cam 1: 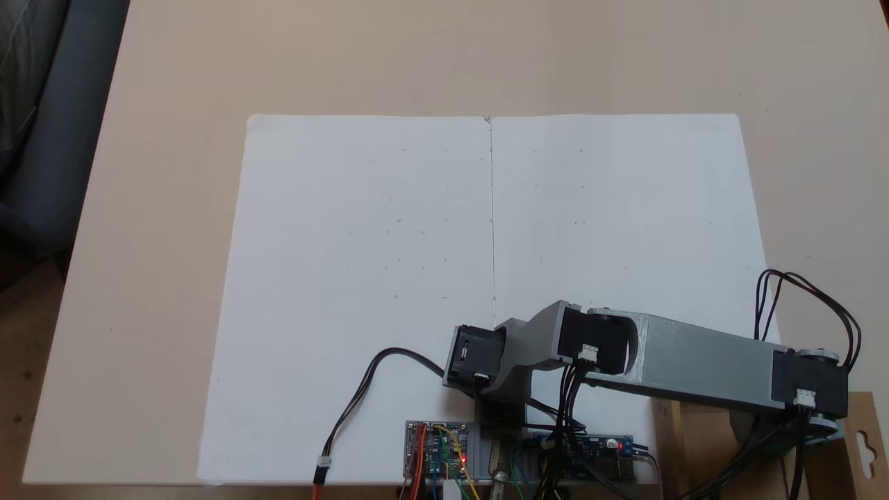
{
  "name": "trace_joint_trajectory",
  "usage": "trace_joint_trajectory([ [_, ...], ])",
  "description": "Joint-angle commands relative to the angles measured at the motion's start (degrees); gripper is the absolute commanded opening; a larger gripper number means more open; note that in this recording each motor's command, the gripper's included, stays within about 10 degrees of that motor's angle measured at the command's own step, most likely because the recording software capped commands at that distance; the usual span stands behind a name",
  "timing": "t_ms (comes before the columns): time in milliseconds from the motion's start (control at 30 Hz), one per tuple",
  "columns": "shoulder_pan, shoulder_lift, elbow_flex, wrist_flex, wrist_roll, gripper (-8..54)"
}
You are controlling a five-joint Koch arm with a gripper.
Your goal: Grasp a green dice and put it in the bin.
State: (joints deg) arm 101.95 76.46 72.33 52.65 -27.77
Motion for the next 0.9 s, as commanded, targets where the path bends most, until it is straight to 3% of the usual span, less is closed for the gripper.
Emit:
trace_joint_trajectory([
  [0, 0.5, 1.0, -0.5, -2.3, -5.5, 42.7],
  [167, -2.8, 3.1, -0.6, -1.7, -3.8, 41.6],
  [467, -24.2, 19.6, -4.7, 7.4, 13.8, 41.5],
  [733, -55.0, 20.7, -4.8, 6.8, 27.4, 43.4],
  [867, -68.8, 18.6, -4.8, 3.7, 27.7, 43.6],
])
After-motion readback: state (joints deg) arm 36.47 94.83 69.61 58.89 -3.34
